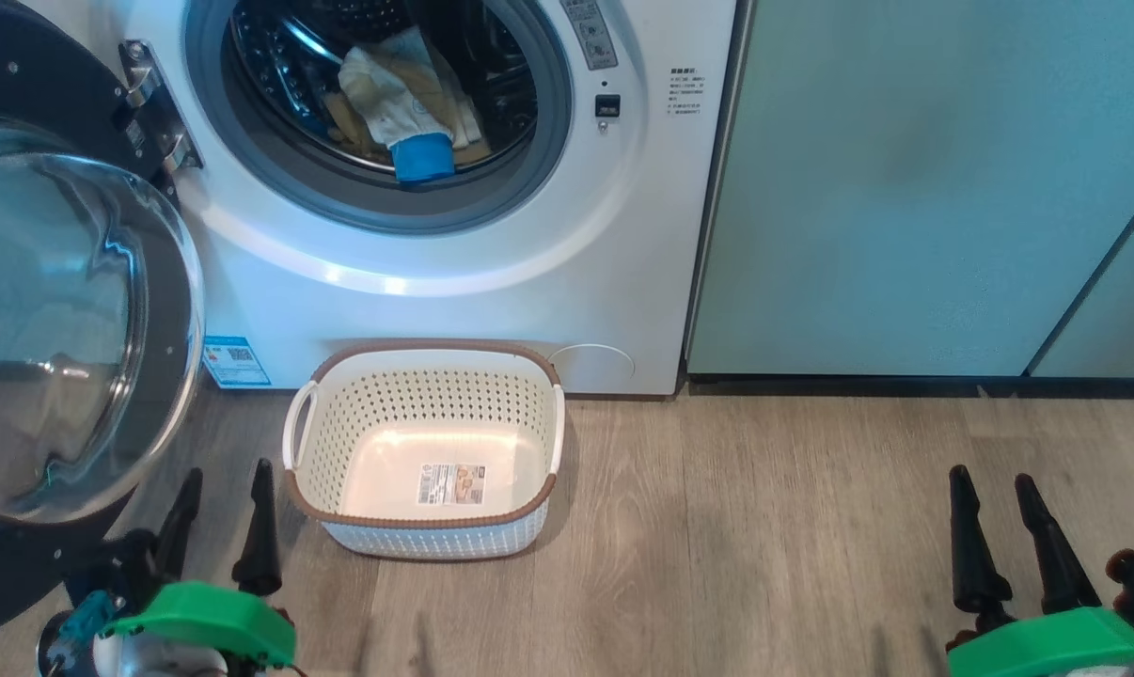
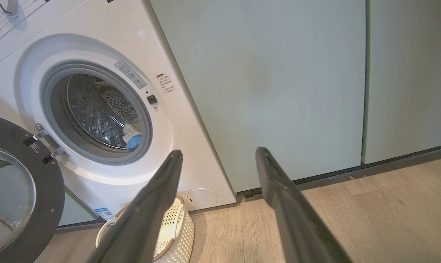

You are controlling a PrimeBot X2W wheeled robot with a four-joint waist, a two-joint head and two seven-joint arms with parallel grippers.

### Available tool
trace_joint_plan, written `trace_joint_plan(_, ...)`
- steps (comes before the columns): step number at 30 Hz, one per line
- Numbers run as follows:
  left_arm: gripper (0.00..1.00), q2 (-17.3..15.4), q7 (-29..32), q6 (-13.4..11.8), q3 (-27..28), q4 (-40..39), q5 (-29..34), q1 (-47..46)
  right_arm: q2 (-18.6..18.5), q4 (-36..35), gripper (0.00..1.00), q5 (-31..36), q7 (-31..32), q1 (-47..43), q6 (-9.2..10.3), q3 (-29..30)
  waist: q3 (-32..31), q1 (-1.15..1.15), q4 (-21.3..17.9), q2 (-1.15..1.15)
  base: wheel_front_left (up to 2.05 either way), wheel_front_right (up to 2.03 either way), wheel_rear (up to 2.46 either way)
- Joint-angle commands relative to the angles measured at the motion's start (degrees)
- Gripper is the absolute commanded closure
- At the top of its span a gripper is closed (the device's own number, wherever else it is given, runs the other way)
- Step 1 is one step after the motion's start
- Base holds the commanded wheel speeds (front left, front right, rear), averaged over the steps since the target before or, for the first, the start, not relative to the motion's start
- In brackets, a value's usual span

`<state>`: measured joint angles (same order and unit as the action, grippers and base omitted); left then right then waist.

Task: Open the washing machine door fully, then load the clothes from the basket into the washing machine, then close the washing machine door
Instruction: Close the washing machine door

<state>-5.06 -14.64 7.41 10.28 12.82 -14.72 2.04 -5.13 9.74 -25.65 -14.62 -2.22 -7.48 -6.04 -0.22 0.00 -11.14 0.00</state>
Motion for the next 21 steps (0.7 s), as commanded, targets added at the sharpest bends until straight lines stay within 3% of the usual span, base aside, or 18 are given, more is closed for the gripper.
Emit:
trace_joint_plan(1, 0.00, -1.14, -0.36, 0.07, 1.40, -2.07, -0.14, -1.94, -0.78, -1.73, 0.00, 0.32, -0.38, 1.29, -0.01, -1.07, -0.02, 0.00, 0.00, 0.00, -0.15, 0.15, 0.00)
trace_joint_plan(15, 0.00, -0.85, -0.36, 0.07, 1.39, -2.95, -0.25, -1.81, -0.82, -1.79, 0.00, 0.47, -0.38, 1.22, -0.01, -0.70, -0.29, 0.00, 0.41, 0.00, 0.00, 0.00, 0.00)
trace_joint_plan(21, 0.00, -0.49, -0.36, 0.07, 1.25, -3.00, -0.47, -1.97, -0.86, -1.73, 0.00, 0.42, -0.38, 0.84, -0.01, 0.01, -0.36, 0.00, 2.29, 0.00, 0.00, 0.00, 0.00)
